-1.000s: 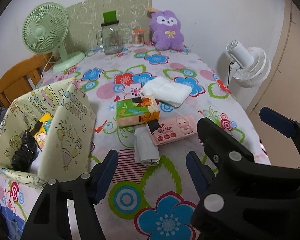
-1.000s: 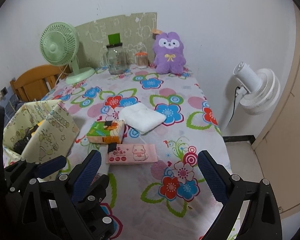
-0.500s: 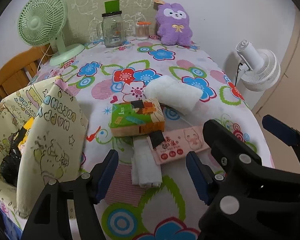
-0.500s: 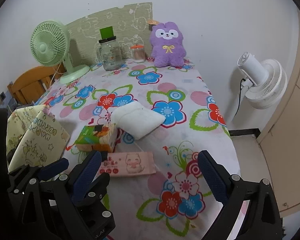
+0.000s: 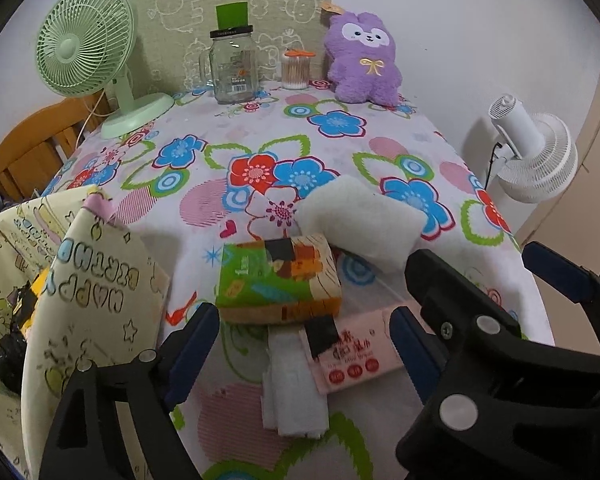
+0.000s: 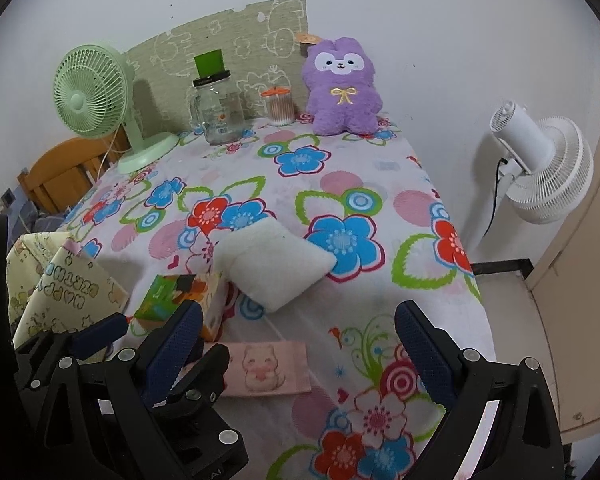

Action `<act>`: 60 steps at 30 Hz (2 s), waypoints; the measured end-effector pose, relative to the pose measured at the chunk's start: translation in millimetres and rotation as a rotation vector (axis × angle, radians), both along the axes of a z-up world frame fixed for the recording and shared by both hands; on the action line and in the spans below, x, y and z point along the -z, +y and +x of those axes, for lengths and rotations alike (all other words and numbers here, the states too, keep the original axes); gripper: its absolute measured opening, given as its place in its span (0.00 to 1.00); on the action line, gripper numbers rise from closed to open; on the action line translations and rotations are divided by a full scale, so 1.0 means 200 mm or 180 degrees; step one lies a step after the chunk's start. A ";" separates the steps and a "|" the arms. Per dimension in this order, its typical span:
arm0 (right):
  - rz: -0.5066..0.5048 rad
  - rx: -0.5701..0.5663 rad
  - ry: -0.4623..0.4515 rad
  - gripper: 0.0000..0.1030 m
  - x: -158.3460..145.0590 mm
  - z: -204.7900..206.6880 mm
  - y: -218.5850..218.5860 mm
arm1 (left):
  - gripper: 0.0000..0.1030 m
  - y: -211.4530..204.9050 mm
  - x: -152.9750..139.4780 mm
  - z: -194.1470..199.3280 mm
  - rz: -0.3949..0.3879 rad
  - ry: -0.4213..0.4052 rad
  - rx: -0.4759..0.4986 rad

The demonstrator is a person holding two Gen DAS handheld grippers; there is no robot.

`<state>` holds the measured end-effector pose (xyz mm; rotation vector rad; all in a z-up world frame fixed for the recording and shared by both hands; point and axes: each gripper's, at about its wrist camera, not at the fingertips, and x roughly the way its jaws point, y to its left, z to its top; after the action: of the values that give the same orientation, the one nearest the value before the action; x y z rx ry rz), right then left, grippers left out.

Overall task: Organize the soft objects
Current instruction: 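Grasp the white tissue pack with orange base with the left tool, then grasp the white pillow with the right tool while the left tool holds the tissue pack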

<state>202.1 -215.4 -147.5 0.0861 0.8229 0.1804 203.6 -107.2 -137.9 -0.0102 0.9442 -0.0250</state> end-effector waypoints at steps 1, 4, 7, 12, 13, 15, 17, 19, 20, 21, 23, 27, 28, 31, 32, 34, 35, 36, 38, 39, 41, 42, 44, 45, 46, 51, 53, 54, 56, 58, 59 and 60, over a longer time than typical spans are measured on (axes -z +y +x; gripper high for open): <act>-0.0004 0.0000 0.0006 0.96 0.00 0.02 0.00 | 0.86 0.00 0.00 0.01 0.0004 0.0008 -0.0015; 0.0016 0.0008 0.0027 0.96 0.02 0.06 -0.01 | 0.86 0.00 0.01 0.05 0.0011 0.0011 -0.0074; 0.0007 0.0016 0.0044 0.96 0.03 0.10 -0.01 | 0.86 0.01 0.03 0.08 0.0038 0.0013 -0.0147; 0.0007 -0.0009 0.0067 0.96 0.05 0.15 0.00 | 0.86 0.02 0.05 0.12 0.0041 0.0026 -0.0206; 0.0002 -0.0013 0.0079 0.96 0.06 0.16 0.00 | 0.86 0.02 0.05 0.13 0.0045 0.0035 -0.0218; -0.0004 -0.0027 0.0097 0.96 0.07 0.17 0.01 | 0.86 0.02 0.06 0.15 0.0051 0.0046 -0.0240; -0.0018 -0.0042 0.0107 0.96 0.08 0.19 0.01 | 0.86 0.03 0.07 0.15 0.0058 0.0063 -0.0255; -0.0025 -0.0054 0.0118 0.96 0.09 0.20 0.02 | 0.86 0.03 0.08 0.16 0.0070 0.0074 -0.0278; -0.0023 -0.0064 0.0123 0.96 0.10 0.20 0.02 | 0.86 0.03 0.08 0.17 0.0075 0.0068 -0.0288; -0.0017 -0.0077 0.0134 0.96 0.10 0.21 0.03 | 0.86 0.04 0.08 0.17 0.0077 0.0064 -0.0297; -0.0010 -0.0089 0.0148 0.96 0.11 0.22 0.03 | 0.85 0.04 0.08 0.17 0.0088 0.0065 -0.0323; -0.0028 -0.0124 0.0162 0.96 0.12 0.24 0.05 | 0.75 0.05 0.09 0.18 0.0141 0.0060 -0.0376; -0.0034 -0.0134 0.0161 0.96 0.12 0.24 0.05 | 0.73 0.05 0.09 0.18 0.0151 0.0063 -0.0390; -0.0053 -0.0149 0.0172 0.96 0.13 0.26 0.06 | 0.55 0.07 0.12 0.20 0.0138 0.0186 -0.0411; -0.0068 -0.0156 0.0177 0.96 0.14 0.27 0.07 | 0.55 0.08 0.13 0.21 0.0096 0.0252 -0.0394; -0.0027 -0.0198 0.0201 0.96 0.15 0.28 0.07 | 0.54 0.08 0.13 0.22 0.0072 0.0250 -0.0398; -0.0023 -0.0208 0.0208 0.96 0.15 0.29 0.08 | 0.54 0.08 0.13 0.21 0.0067 0.0240 -0.0396; -0.0021 -0.0216 0.0209 0.96 0.15 0.29 0.08 | 0.54 0.08 0.14 0.21 0.0067 0.0239 -0.0390; -0.0022 -0.0236 0.0221 0.96 0.16 0.30 0.09 | 0.54 0.09 0.14 0.21 0.0065 0.0229 -0.0385; -0.0021 -0.0246 0.0229 0.96 0.17 0.30 0.10 | 0.54 0.09 0.14 0.21 0.0065 0.0226 -0.0383; -0.0020 -0.0265 0.0242 0.96 0.17 0.31 0.11 | 0.55 0.09 0.14 0.21 0.0060 0.0222 -0.0380; -0.0018 -0.0271 0.0245 0.96 0.17 0.31 0.11 | 0.55 0.09 0.14 0.21 0.0056 0.0222 -0.0378; -0.0021 -0.0285 0.0249 0.96 0.18 0.32 0.12 | 0.55 0.09 0.13 0.21 0.0059 0.0219 -0.0376; -0.0025 -0.0288 0.0251 0.96 0.18 0.32 0.12 | 0.55 0.09 0.13 0.21 0.0063 0.0215 -0.0372; -0.0030 -0.0291 0.0255 0.96 0.18 0.32 0.12 | 0.55 0.09 0.13 0.21 0.0069 0.0210 -0.0369; -0.0044 -0.0294 0.0271 0.96 0.19 0.33 0.13 | 0.46 0.09 0.13 0.21 0.0142 0.0160 -0.0395; -0.0043 -0.0296 0.0269 0.96 0.19 0.33 0.13 | 0.41 0.09 0.13 0.21 0.0154 0.0153 -0.0400; -0.0045 -0.0299 0.0271 0.96 0.19 0.33 0.13 | 0.39 0.09 0.13 0.21 0.0156 0.0153 -0.0401; -0.0036 -0.0308 0.0275 0.96 0.19 0.33 0.13 | 0.32 0.09 0.12 0.21 0.0164 0.0152 -0.0406; -0.0025 -0.0311 0.0286 0.96 0.20 0.33 0.13 | 0.25 0.10 0.12 0.21 0.0177 0.0145 -0.0421; -0.0021 -0.0312 0.0296 0.96 0.20 0.33 0.13 | 0.24 0.10 0.12 0.21 0.0189 0.0141 -0.0434; -0.0012 -0.0316 0.0310 0.96 0.20 0.34 0.13 | 0.22 0.10 0.12 0.21 0.0195 0.0135 -0.0436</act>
<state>269.8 -189.8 -188.1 0.0508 0.9254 0.2700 244.9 -86.9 -162.3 -0.0189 0.9846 0.1313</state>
